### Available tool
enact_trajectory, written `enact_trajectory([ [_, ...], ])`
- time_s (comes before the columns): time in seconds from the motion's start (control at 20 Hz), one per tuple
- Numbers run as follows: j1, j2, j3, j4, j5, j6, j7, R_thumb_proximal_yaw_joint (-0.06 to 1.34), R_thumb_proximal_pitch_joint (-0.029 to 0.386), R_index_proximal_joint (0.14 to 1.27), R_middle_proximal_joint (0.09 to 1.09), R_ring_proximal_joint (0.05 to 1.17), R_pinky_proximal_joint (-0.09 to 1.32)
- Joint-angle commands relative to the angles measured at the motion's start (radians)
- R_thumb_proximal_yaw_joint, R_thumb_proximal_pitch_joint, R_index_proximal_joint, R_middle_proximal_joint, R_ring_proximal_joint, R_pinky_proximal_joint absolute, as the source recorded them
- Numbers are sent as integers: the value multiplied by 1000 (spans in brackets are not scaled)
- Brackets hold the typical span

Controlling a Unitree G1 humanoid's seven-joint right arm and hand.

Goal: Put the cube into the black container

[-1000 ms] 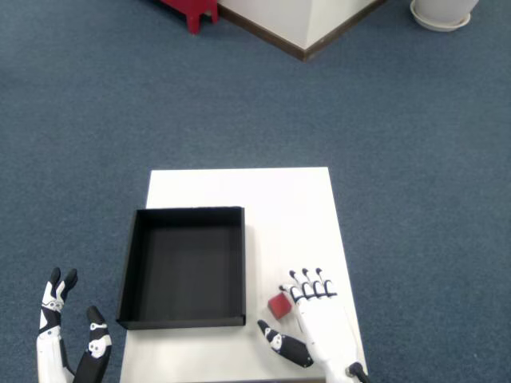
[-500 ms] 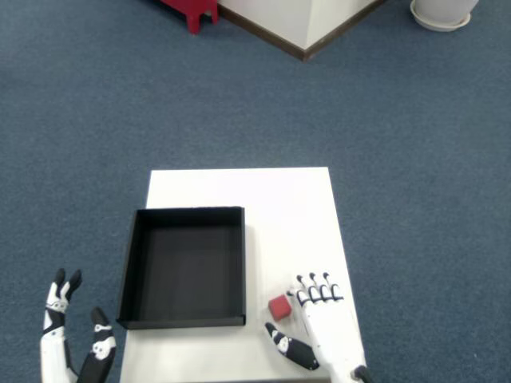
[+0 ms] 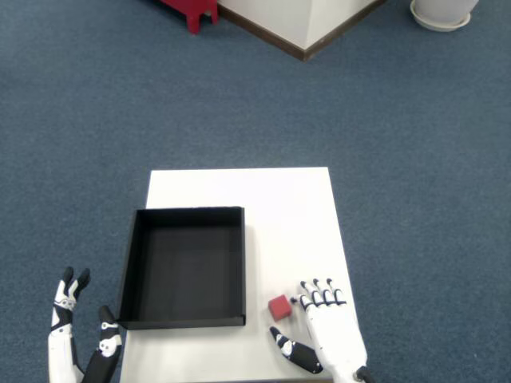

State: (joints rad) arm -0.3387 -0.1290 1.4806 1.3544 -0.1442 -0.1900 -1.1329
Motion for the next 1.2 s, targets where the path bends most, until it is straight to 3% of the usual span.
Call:
enact_trajectory([
  [0.05,-17,0,-7,0,20,-5,1,403,50,532,228,201,-24],
  [1.2,-26,-1,-9,-75,-84,33,-112,390,48,624,247,217,45],
])
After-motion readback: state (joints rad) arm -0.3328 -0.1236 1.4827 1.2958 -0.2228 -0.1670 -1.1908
